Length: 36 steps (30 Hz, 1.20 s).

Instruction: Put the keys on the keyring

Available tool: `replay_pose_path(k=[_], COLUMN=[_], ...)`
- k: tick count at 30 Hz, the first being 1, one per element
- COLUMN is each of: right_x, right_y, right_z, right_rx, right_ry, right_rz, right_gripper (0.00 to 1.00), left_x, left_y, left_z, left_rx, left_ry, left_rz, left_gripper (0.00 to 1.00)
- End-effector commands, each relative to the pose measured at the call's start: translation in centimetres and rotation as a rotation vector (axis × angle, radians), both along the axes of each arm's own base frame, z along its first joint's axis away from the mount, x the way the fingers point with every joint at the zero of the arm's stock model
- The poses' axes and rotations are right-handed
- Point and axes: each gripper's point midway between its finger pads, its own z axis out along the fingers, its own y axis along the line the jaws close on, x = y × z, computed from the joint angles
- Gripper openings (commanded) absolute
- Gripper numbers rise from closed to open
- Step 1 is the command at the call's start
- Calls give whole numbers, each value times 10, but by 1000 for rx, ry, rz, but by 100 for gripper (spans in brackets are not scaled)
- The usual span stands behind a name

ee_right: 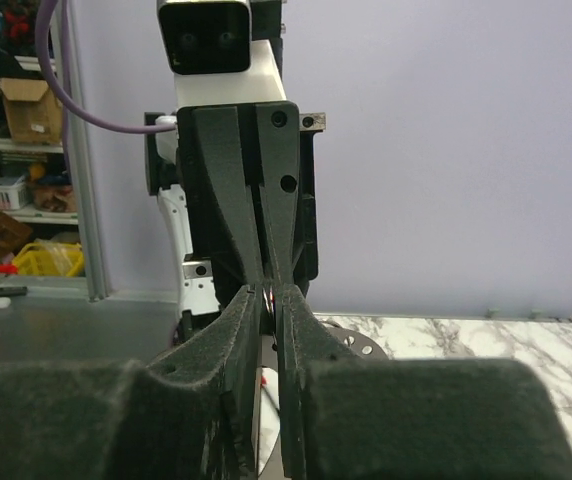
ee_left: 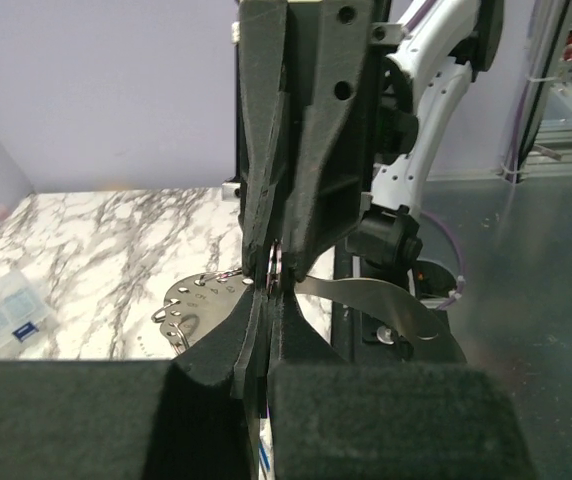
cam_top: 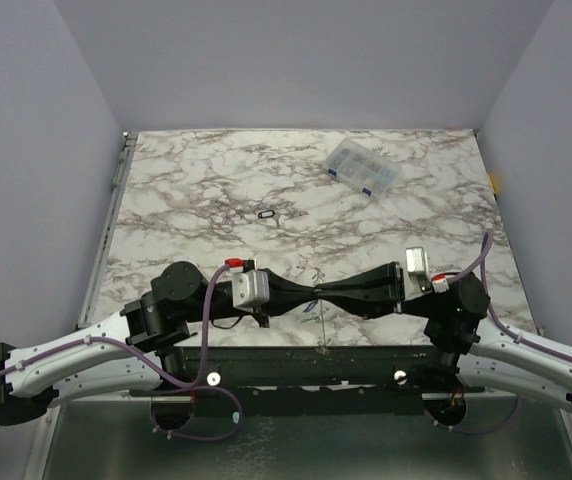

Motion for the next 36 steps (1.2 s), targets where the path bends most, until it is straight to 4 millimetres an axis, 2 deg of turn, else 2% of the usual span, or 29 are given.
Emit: replay_pose_path(k=[1, 3, 5, 12, 15, 19, 23, 32, 36], right_x=[6, 13, 17, 33, 41, 55, 57, 82, 91], right_y=[-14, -20, -27, -52, -51, -37, -19, -27, -24], right_z=[21, 17, 14, 8, -12, -65, -101, -128, -140], right_rx=[30, 12, -2, -48, -149, -331, -440, -458, -479], right_ry=[35, 64, 83, 122, 127, 214, 292, 275, 292], right_rz=[-60, -110, -151, -301, -350, -381, -349, -493, -528], right_gripper=[29, 47, 58, 70, 72, 72, 72, 72, 62], left_x=[12, 19, 25, 53, 67, 85, 89, 94, 94], left_y=[6, 7, 8, 8, 3, -3, -12, -10, -9], left_z=[7, -1, -6, -28, -42, -54, -55, -46, -40], left_rx=[-2, 23, 39, 104, 158, 228, 243, 223, 202], left_ry=[-6, 9, 23, 73, 113, 181, 244, 297, 316], left_rz=[77, 118, 154, 304, 374, 468, 491, 533, 539], left_gripper=[0, 0, 0, 0, 0, 0, 0, 0, 0])
